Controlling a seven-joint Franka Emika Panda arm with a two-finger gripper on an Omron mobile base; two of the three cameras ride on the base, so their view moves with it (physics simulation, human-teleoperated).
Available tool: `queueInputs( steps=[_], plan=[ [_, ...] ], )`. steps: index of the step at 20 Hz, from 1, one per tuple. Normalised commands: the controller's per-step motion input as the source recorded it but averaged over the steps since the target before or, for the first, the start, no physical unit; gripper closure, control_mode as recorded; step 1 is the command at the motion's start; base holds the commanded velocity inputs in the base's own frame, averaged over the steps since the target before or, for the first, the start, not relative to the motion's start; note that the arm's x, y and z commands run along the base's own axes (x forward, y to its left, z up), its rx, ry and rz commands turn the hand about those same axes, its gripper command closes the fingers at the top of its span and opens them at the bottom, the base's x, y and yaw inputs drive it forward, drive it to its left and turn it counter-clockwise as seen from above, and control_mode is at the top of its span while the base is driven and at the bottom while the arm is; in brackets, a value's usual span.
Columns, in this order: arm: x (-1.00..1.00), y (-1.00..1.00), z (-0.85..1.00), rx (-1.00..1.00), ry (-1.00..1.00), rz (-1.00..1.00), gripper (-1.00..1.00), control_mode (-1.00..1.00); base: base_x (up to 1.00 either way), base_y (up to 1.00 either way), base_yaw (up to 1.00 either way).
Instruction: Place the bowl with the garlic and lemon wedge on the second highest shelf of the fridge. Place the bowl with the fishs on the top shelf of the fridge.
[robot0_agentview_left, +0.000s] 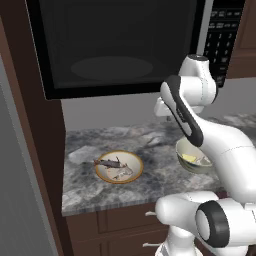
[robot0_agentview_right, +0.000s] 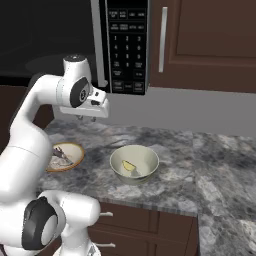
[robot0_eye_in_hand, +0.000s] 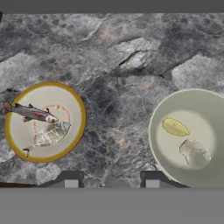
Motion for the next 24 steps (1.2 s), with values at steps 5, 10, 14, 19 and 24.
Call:
queueInputs(
  steps=[5, 10, 14, 19, 24],
  plan=[
    [-0.53, -0.73, -0.05, 0.1, 0.01, -0.25, -1.0, -1.0, 0.0, 0.0, 0.0],
    [-0.35, -1.0, -0.33, 0.1, 0.11, -0.53, -1.0, -1.0, 0.0, 0.0, 0.0],
    [-0.04, -1.0, -0.64, 0.1, 0.17, -0.57, -1.0, -1.0, 0.0, 0.0, 0.0],
    [-0.01, -1.0, -0.76, 0.12, 0.24, -0.57, -1.0, -1.0, 0.0, 0.0, 0.0],
    [-0.01, -0.63, -0.78, 0.09, 0.22, -0.39, -1.0, -1.0, 0.0, 0.0, 0.0]
  ],
)
